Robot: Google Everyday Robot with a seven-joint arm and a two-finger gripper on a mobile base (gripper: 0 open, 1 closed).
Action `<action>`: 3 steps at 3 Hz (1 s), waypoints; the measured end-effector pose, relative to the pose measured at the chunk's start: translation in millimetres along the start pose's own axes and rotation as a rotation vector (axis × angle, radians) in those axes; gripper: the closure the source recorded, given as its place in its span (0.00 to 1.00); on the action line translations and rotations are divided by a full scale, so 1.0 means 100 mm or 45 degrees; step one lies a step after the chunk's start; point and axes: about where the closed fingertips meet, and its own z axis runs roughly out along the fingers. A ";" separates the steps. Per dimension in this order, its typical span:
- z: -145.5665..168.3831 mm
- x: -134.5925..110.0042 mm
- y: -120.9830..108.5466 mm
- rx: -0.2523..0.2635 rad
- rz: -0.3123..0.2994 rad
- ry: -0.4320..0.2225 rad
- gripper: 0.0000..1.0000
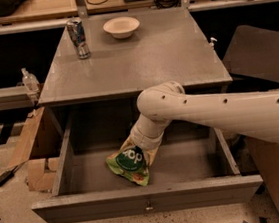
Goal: Pick green rice chip bag from top drawer and place on counter
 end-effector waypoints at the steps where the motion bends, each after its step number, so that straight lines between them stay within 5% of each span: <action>1: 0.01 -0.01 0.00 -0.002 0.000 0.001 0.96; 2: -0.26 -0.17 -0.22 -0.035 -0.032 0.042 1.00; 3: -1.08 -0.49 -0.62 -0.091 -0.031 0.140 1.00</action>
Offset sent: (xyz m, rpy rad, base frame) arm -0.0083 0.0443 0.1166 -0.1250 -0.0797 0.0441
